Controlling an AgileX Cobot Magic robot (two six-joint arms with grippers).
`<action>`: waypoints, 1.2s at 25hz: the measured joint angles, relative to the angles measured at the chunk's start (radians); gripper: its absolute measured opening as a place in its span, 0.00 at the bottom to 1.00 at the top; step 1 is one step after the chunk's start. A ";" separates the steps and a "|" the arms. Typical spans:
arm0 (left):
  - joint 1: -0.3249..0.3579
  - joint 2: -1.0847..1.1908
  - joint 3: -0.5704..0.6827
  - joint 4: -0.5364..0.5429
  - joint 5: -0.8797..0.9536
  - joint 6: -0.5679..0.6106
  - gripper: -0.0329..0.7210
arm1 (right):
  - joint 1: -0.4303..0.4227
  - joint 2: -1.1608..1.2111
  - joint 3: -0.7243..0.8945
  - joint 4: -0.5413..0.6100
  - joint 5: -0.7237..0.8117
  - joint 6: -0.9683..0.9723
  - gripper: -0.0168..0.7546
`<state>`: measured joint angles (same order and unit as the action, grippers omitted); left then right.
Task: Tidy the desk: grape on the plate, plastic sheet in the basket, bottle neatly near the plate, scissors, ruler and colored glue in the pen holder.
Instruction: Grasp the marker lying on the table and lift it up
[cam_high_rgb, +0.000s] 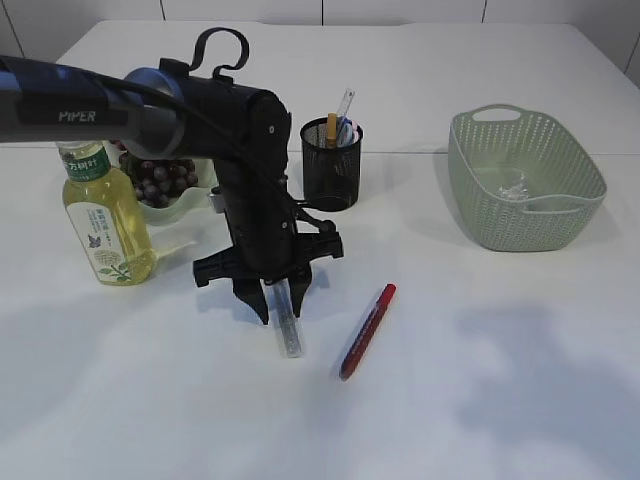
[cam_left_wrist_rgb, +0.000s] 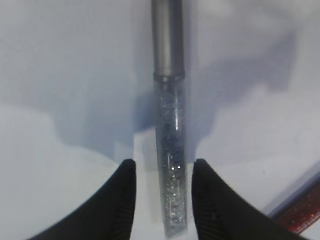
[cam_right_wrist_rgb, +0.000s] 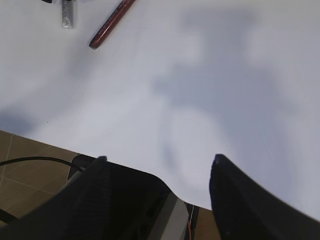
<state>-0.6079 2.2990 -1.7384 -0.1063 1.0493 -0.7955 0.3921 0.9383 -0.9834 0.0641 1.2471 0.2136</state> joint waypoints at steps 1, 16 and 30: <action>0.000 0.000 0.000 0.000 -0.006 0.000 0.41 | 0.000 0.000 0.000 0.000 0.000 0.000 0.66; 0.000 0.028 0.000 0.008 -0.016 -0.001 0.35 | 0.000 0.000 0.000 0.002 0.000 -0.013 0.66; 0.000 0.029 -0.005 0.061 0.055 0.088 0.12 | 0.000 0.000 0.000 0.002 0.000 -0.015 0.66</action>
<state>-0.6079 2.3280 -1.7430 -0.0451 1.1043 -0.7074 0.3921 0.9383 -0.9834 0.0664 1.2471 0.1990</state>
